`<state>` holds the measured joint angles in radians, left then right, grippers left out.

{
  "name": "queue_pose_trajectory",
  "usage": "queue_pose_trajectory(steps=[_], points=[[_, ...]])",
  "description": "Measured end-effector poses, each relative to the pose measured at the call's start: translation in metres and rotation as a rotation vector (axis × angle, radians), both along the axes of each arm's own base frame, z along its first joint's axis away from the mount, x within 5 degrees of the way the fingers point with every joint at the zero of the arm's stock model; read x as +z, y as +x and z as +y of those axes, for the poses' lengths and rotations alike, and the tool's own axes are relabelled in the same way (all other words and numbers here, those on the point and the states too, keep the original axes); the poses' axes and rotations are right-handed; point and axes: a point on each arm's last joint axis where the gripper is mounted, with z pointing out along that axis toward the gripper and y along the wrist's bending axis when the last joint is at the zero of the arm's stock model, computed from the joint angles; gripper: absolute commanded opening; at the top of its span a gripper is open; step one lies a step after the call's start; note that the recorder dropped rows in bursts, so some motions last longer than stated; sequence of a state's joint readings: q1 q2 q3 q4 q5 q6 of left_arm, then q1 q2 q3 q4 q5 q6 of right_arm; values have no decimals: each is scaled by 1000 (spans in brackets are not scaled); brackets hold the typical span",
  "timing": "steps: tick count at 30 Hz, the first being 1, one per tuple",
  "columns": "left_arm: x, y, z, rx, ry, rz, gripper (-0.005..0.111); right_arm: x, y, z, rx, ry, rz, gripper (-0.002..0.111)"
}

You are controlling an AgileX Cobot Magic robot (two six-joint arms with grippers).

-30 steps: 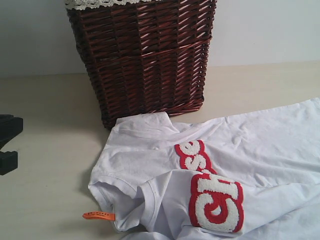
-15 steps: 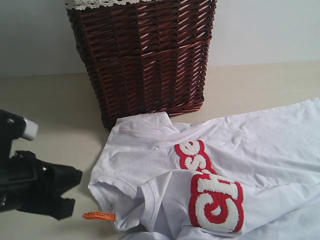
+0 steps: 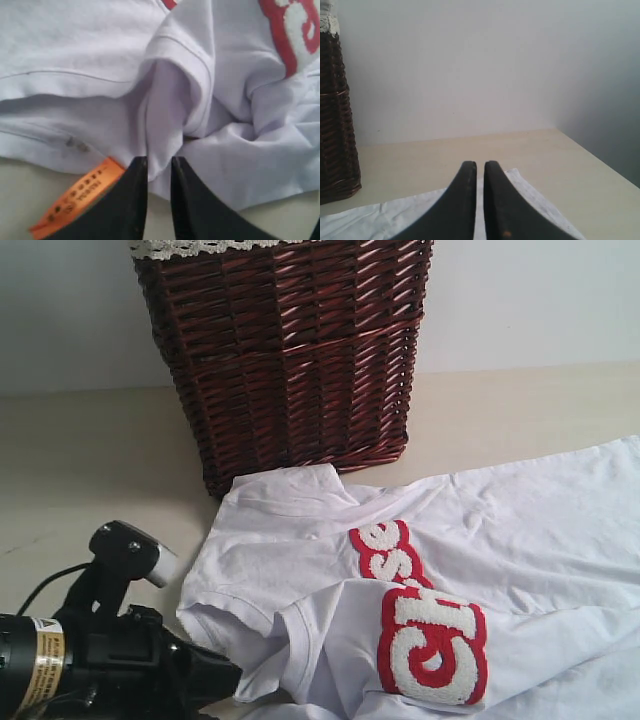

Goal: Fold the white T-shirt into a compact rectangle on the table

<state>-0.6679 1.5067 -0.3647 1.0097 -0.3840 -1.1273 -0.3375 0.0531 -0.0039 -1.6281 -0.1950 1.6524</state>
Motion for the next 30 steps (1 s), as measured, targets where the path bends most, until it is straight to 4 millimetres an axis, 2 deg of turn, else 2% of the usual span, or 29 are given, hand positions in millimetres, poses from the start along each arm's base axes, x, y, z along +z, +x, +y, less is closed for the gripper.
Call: queue_pose_trajectory(steps=[5,6,7,10,12,19,30], points=[[-15,-3,-10,-50,-37,78,20,0,0,0,0,1,0,8],[-17,-3,-10,-51,-34,89,22,0,0,0,0,1,0,8],[-21,-3,-11,-50,-25,103,26,0,0,0,0,1,0,8],[-23,-1,-13,-33,-33,125,50,0,0,0,0,1,0,8],[-22,1,-15,-10,-50,143,60,0,0,0,0,1,0,8],[-19,5,-18,69,-86,213,48,0,0,0,0,1,0,8],[-23,-4,-18,104,-36,316,50,0,0,0,0,1,0,8]])
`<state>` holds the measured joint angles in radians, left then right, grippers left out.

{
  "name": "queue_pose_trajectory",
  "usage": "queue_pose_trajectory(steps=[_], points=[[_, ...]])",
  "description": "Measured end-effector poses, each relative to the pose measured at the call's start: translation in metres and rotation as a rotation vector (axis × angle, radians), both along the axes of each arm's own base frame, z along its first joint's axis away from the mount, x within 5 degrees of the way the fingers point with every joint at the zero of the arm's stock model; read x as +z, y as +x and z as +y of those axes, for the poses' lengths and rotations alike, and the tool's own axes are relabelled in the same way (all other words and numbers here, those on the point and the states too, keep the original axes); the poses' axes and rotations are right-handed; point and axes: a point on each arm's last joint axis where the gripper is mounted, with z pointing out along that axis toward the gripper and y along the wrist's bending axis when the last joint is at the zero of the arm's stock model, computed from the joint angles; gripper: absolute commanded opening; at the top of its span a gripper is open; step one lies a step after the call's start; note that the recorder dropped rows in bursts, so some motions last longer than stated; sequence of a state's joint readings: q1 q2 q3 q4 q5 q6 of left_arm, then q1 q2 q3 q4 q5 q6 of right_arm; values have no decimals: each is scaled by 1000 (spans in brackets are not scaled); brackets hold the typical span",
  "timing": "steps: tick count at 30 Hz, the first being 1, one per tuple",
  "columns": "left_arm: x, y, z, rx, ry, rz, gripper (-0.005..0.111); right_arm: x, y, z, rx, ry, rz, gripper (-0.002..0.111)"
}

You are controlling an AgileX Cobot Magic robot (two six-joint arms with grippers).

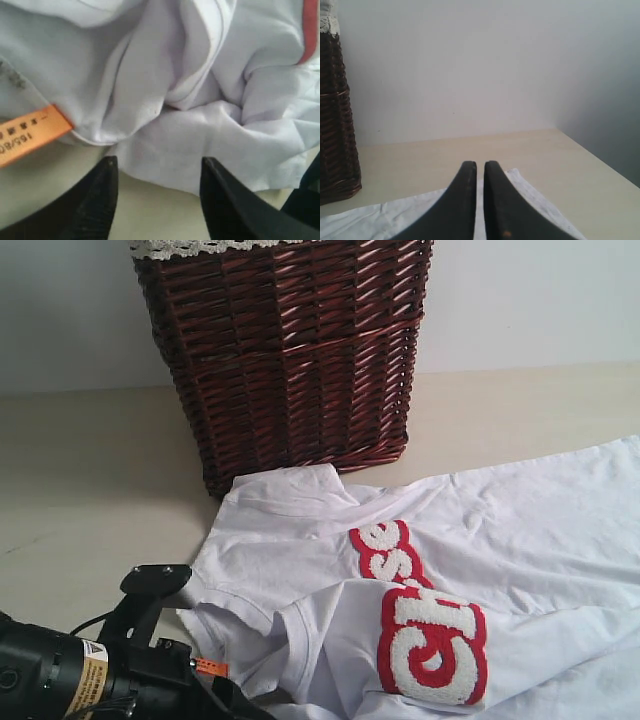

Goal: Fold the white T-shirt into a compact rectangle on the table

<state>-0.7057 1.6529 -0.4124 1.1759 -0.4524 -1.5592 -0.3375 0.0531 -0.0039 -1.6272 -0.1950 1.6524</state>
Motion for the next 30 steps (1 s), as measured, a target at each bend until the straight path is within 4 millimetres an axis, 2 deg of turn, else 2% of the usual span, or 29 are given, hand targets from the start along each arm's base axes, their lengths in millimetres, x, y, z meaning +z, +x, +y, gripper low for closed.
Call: queue_pose_trajectory(steps=[7,9,11,15,16,26,30], points=[[-11,-5,-10,-47,49,17,49,0,0,0,0,0,0,8],[-11,-4,-15,-56,45,16,45,0,0,0,0,0,0,8],[-11,-1,-19,-52,46,10,35,0,0,0,0,0,0,8],[-13,2,-20,-33,71,2,3,0,0,0,0,0,0,8],[-14,3,-20,-30,78,0,0,0,0,0,0,0,0,8],[-14,1,-20,-60,79,-5,0,0,0,0,0,0,0,8],[2,-3,-25,-118,3,-37,0,0,0,0,0,0,0,8]])
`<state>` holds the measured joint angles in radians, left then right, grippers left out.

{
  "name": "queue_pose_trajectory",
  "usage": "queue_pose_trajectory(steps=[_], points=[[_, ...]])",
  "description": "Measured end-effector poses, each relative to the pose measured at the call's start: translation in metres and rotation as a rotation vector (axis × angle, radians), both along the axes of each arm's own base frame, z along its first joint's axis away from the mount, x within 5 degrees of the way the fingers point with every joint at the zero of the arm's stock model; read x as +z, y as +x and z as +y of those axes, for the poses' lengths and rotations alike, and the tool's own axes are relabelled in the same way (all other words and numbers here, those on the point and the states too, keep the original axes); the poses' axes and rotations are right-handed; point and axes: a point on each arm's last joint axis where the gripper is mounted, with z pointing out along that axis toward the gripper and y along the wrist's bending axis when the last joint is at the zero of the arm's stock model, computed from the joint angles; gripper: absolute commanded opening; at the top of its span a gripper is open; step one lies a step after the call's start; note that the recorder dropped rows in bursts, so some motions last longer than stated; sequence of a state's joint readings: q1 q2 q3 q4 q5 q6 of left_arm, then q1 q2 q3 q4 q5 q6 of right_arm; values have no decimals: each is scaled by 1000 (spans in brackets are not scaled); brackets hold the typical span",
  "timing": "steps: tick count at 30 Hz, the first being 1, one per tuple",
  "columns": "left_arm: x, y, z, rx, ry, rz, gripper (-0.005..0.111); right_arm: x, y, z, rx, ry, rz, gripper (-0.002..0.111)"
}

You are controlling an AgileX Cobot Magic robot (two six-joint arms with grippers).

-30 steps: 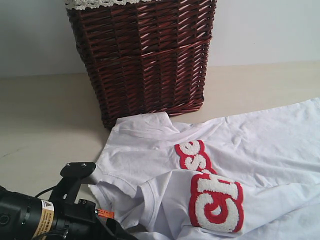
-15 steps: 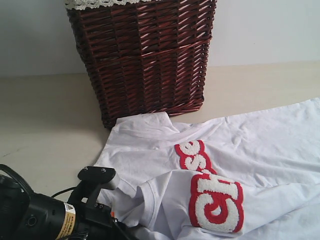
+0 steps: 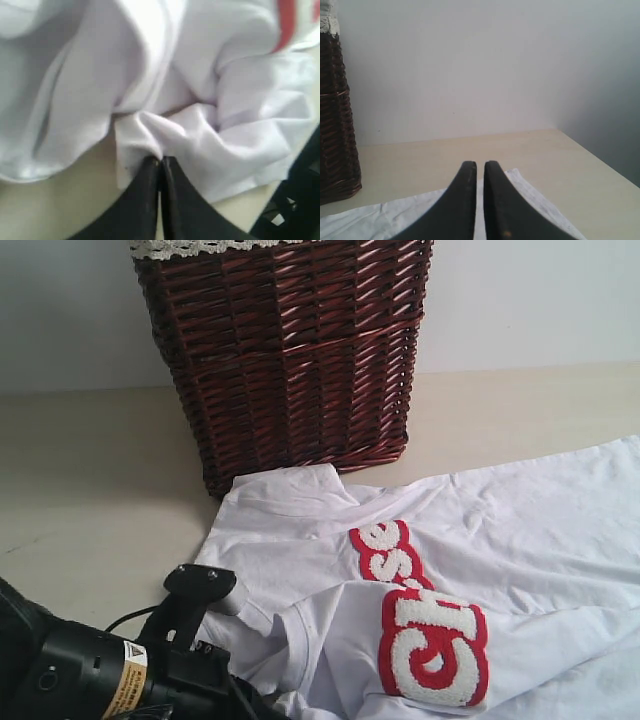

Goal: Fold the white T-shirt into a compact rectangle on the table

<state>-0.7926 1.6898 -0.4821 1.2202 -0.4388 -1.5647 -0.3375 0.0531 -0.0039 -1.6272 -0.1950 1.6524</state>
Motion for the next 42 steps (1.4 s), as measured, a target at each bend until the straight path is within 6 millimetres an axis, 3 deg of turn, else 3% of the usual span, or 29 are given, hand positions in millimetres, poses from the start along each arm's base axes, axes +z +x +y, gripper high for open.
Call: queue_pose_trajectory(steps=[9,20,28,37,42], points=[[63,-30,-6,-139,-134,-165,0,0,0,0,0,0,0,8],[66,-69,14,-237,-74,-233,0,0,0,0,0,0,0,8],[84,-72,20,-241,-70,-445,0,0,0,0,0,2,-1,8],[113,-88,28,-423,-155,-726,0,0,0,0,0,2,-1,8],[123,-85,35,-417,-146,-844,0,0,0,0,0,2,-1,8]])
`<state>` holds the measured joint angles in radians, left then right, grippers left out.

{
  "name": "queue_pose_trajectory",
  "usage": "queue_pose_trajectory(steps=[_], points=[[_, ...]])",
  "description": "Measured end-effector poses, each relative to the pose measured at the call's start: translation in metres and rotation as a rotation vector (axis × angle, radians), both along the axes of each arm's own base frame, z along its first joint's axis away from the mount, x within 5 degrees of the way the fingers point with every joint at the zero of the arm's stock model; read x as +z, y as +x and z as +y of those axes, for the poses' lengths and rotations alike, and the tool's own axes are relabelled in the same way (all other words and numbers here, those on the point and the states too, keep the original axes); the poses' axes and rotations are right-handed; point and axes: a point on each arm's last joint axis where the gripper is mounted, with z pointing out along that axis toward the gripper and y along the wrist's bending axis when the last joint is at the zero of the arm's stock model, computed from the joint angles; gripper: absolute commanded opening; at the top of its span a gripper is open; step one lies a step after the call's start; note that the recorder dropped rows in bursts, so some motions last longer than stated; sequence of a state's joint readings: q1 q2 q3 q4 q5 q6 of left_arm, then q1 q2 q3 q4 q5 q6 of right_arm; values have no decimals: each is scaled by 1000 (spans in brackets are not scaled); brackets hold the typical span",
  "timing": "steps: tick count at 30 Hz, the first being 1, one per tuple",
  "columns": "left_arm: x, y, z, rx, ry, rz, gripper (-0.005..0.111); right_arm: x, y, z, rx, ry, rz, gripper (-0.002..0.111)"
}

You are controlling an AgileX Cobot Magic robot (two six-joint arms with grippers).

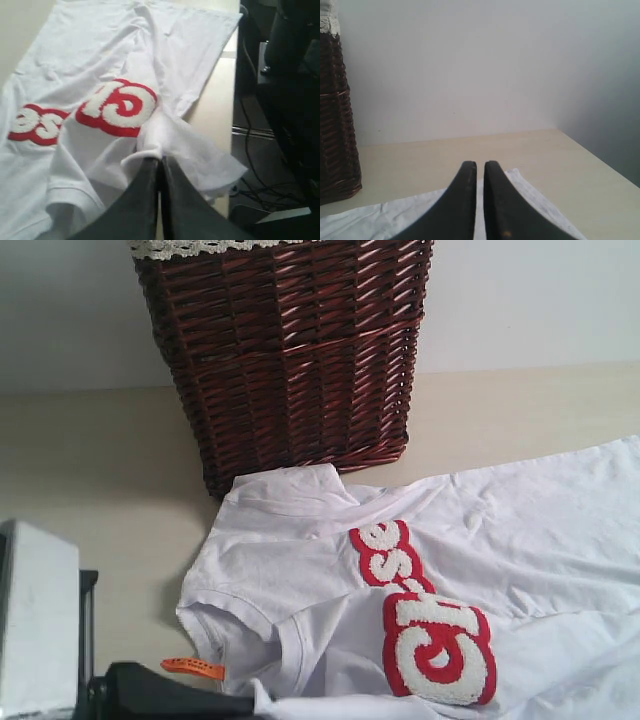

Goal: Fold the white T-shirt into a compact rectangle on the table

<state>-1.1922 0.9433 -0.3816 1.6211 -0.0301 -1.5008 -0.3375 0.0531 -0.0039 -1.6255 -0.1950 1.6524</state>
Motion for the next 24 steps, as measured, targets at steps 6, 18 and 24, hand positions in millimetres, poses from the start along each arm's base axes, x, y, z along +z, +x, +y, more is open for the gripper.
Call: queue_pose_trajectory(steps=[6,18,24], points=[[38,14,3,119,-97,-156,0,0,0,0,0,0,0,8],[61,-14,-11,-207,-176,-89,0,0,0,0,0,0,0,8],[49,-30,-17,-366,-145,92,0,0,0,0,0,0,0,8]])
